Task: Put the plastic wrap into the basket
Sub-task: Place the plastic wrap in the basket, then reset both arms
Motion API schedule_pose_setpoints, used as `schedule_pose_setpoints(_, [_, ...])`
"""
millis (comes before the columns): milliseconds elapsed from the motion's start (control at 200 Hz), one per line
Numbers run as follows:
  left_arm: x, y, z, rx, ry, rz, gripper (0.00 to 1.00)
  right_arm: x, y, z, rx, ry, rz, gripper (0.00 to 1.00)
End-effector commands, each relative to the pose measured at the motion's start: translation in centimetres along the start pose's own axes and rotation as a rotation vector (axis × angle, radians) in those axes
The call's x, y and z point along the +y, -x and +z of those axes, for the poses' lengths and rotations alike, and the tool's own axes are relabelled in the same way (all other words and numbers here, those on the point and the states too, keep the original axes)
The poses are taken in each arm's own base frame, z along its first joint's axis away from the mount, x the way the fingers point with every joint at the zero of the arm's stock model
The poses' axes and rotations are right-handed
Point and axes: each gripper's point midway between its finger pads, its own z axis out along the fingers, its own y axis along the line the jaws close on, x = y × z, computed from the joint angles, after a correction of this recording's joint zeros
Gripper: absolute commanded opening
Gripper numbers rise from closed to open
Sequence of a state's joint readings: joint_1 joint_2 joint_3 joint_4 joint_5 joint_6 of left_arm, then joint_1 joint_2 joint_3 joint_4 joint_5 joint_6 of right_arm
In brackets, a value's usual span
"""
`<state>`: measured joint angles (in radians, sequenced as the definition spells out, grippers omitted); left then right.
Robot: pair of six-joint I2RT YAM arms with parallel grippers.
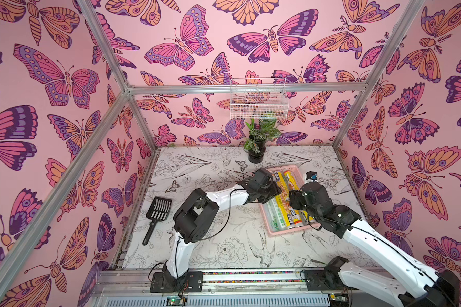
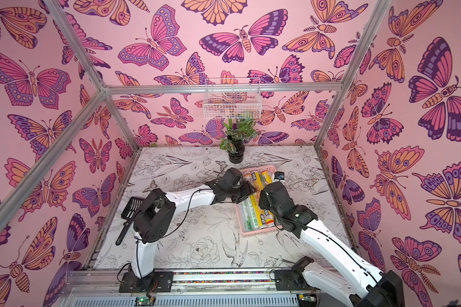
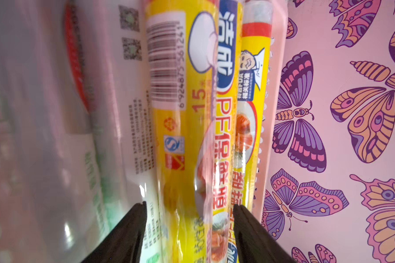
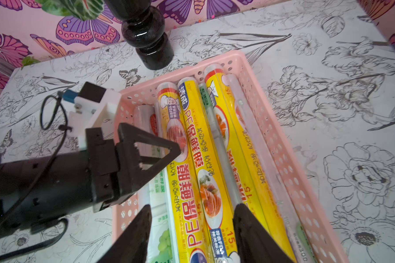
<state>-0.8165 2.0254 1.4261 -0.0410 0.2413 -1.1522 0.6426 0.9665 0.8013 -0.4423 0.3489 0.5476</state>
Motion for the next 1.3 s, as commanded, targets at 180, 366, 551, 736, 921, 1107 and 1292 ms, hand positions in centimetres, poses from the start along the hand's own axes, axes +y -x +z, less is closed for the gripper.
schedule_pose_setpoints(180, [-1.2, 1.9, -6.7, -0.166, 0.015, 0.163, 0.66, -8.4, 2.1, 0.0, -0.079, -0.194, 0.194, 0.62])
schedule_pose_setpoints(366, [-0.8, 2.7, -10.5, -0.282, 0.051, 0.271, 0.66, -11.8, 0.7, 2.5, 0.027, -0.153, 0.377, 0.63])
schedule_pose_setpoints(551, [1.3, 3.4, -14.3, -0.405, 0.123, 0.336, 0.67, -12.3, -1.0, 5.7, 0.163, -0.115, 0.439, 0.64])
schedule_pose_setpoints(736, [3.6, 3.5, -16.8, -0.475, 0.173, 0.346, 0.69, -12.7, -2.2, 7.7, 0.234, -0.131, 0.436, 0.64])
schedule_pose_setpoints(921, [6.1, 3.7, -18.3, -0.52, 0.226, 0.341, 0.7, -10.0, -3.4, 9.1, 0.296, 0.037, 0.445, 0.64])
schedule_pose_setpoints(1107, [9.1, 4.8, -20.3, -0.581, 0.305, 0.34, 0.71, -6.2, -3.9, 8.2, 0.312, 0.217, 0.4, 0.64])
schedule_pose_setpoints(1292, [11.5, 6.9, -24.2, -0.702, 0.419, 0.366, 0.76, -5.9, -4.6, 7.4, 0.313, 0.216, 0.339, 0.66])
